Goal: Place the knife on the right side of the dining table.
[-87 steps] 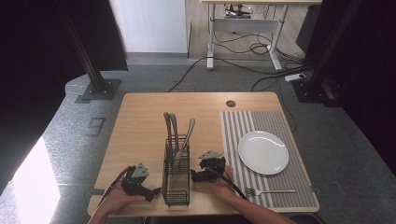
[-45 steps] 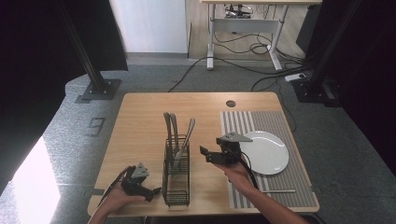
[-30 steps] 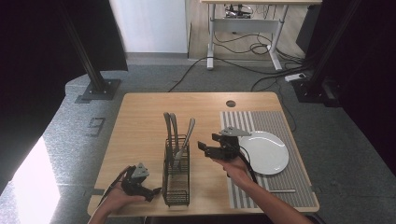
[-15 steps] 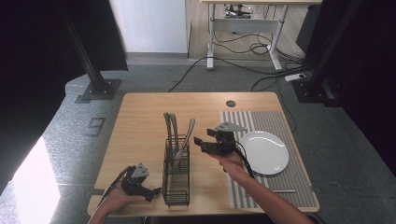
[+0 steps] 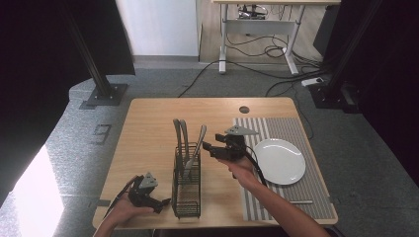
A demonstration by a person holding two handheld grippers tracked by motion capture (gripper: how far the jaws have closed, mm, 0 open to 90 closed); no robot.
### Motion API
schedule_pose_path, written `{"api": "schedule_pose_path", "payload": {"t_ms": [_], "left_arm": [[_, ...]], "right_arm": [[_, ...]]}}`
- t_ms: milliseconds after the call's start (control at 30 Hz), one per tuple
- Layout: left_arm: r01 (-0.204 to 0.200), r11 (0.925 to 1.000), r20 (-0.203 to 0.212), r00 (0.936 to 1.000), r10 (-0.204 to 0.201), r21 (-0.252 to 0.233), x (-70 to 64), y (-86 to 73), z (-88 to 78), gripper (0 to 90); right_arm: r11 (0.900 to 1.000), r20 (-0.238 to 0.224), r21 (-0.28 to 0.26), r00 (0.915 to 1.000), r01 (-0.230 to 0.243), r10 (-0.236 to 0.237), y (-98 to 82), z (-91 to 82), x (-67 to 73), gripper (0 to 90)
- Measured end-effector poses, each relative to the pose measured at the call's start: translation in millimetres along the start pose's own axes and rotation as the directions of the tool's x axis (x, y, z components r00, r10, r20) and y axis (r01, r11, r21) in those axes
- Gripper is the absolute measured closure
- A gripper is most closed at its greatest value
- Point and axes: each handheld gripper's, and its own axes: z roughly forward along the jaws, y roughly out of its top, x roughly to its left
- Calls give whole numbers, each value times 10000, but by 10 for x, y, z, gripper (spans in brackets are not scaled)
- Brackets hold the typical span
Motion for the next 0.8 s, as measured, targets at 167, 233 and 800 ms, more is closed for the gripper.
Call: {"api": "schedule_pose_path", "payload": {"t_ms": [167,233,800], "left_arm": [[0,10000,1,10000,0,-2,0,0,0,0],[2,10000,3,10000,-2,-2,0,0,0,0],[11,10000,-3,10000,-11,-9,0,0,1,0]], "right_arm": [[10000,-125,-69,9999,61,-62,13,56,16,352],[9999,-119,-76,9998,133,-134,23,75,20,361],[9998,-537,95,9985,149,-144,69,313,-52,509]]}}
